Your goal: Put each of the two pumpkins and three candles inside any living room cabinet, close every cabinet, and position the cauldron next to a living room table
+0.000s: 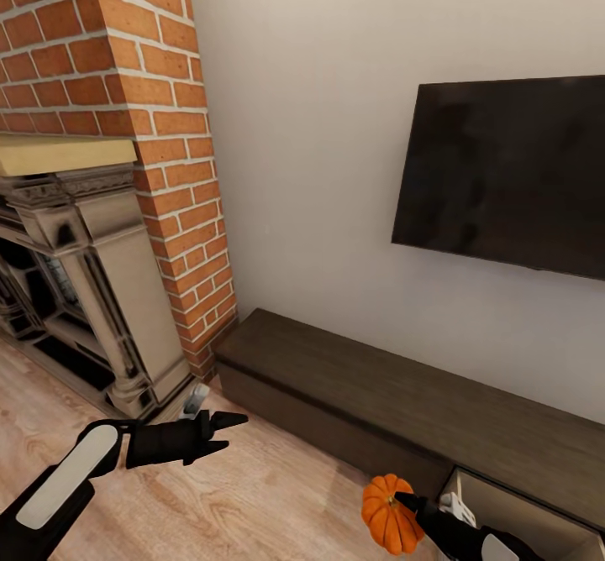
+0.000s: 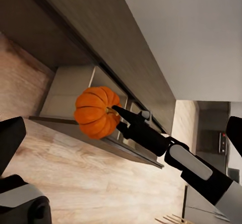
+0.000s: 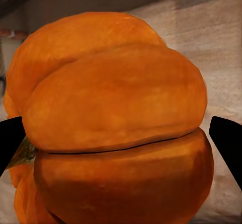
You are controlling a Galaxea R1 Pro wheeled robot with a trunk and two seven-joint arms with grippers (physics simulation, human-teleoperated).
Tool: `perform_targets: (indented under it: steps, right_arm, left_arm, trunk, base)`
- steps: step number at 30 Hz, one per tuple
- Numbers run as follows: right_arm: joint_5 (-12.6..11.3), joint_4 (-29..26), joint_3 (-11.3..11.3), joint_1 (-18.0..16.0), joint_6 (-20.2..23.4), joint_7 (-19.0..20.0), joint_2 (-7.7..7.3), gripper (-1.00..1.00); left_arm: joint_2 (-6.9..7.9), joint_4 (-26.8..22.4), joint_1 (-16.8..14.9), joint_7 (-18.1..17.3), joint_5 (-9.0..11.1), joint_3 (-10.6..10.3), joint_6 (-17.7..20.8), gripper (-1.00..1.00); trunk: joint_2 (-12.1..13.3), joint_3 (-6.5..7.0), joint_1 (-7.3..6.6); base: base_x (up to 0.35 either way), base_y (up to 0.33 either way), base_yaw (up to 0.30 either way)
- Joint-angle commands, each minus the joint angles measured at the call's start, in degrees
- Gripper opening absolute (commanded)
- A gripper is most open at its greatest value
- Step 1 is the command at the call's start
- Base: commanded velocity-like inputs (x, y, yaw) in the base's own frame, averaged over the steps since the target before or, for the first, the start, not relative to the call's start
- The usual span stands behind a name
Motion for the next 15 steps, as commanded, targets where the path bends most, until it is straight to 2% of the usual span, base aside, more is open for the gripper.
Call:
perform_targets:
  steps: [1, 5, 8, 10, 13, 15]
  right_arm:
    - [-0.5, -0.1, 0.4, 0.0, 0.0, 0.0, -0.03, -1.0]
    - [-0.3, 0.0, 0.5, 0.0, -1.6, 0.0, -0.04, -1.0]
    - [-0.2, 0.1, 0.6, 0.0, -3.4, 0.0, -0.01, -1.0]
    - [-0.1, 0.0, 0.7, 0.0, -4.1, 0.0, 0.09, -1.0]
    - [-0.1, -0.1, 0.8, 0.0, -4.5, -0.1, 0.28, -1.0]
    - [0.0, -0.1, 0.9, 0.0, -4.5, -0.2, 0.3, -1.0]
  left_arm:
    - [-0.03, 0.0, -0.1, 0.2, 0.2, -0.1, 0.0, 1.0]
    - [0.07, 0.6, -0.1, 0.4, -0.4, -0.1, -0.3, 1.0]
    - [-0.34, 5.7, -0.1, 0.2, -4.2, 0.0, -1.0, 1.0]
    - [-0.52, 9.6, -0.1, -0.1, -6.7, 0.0, -3.0, 1.0]
    - [-0.86, 12.9, -0.1, -0.3, -9.1, -0.5, -7.2, 1.0]
    - [-1.16, 14.3, -0.1, -0.3, -10.3, -0.7, -8.6, 1.0]
  trunk:
    - [-0.5, -0.24, 0.23]
    - [-2.1, -0.96, 1.11]
    - [-3.3, -1.5, 1.76]
    - [-4.1, -1.86, 2.2]
    - [-5.3, -2.4, 2.86]
    - [-6.1, -2.76, 3.3]
  base:
    - [0.0, 0.0, 0.0]
    - [0.0, 0.0, 0.0]
    - [0.0, 0.0, 0.0]
    - [0.0, 0.0, 0.0]
    - [0.0, 0.0, 0.0]
    - [0.0, 0.0, 0.0]
